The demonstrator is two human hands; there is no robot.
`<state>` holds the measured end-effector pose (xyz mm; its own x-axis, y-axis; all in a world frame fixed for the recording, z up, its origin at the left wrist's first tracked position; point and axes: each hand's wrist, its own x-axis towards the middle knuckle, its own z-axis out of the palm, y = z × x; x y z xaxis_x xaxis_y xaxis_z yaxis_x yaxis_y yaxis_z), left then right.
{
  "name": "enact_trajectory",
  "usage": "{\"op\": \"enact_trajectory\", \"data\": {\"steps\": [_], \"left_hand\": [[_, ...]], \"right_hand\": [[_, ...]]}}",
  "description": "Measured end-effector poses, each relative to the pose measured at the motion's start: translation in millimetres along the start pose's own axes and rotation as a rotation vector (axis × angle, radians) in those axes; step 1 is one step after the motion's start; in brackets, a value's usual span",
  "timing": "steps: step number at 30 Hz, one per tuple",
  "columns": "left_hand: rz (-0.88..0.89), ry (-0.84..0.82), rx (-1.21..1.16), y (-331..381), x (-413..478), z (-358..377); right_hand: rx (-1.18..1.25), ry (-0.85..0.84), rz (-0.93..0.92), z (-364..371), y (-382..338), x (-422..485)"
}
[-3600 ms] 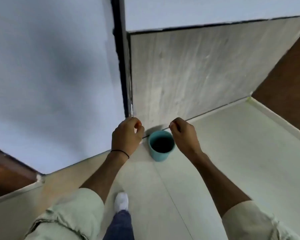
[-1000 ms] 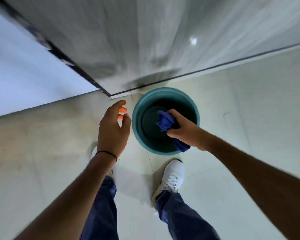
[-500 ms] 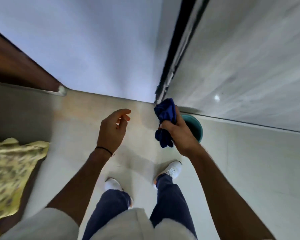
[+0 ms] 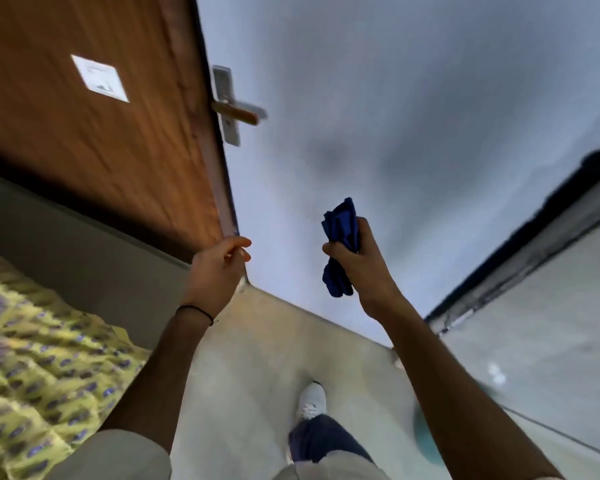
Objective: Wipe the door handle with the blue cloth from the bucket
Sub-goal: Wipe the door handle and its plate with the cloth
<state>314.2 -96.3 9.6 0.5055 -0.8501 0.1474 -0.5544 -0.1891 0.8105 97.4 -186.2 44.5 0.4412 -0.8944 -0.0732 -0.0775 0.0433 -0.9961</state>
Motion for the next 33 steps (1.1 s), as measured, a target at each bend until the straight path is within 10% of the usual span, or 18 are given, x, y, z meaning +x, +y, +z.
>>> {"op": "enact_trajectory", "data": {"steps": [11, 21, 33], "left_hand": [[-0.002, 0.074, 0.170, -41, 205, -56], [0.013, 0.332, 0.156, -76, 359, -61], [0.203, 0.487, 0.251, -95, 450, -45]], "right_hand": [[-0.148, 0.146, -0.238, 94, -51, 227], [-0.770, 0.281, -0.495, 129, -59, 363], [-1.239, 0.361, -0.329, 193, -18, 379]]}}
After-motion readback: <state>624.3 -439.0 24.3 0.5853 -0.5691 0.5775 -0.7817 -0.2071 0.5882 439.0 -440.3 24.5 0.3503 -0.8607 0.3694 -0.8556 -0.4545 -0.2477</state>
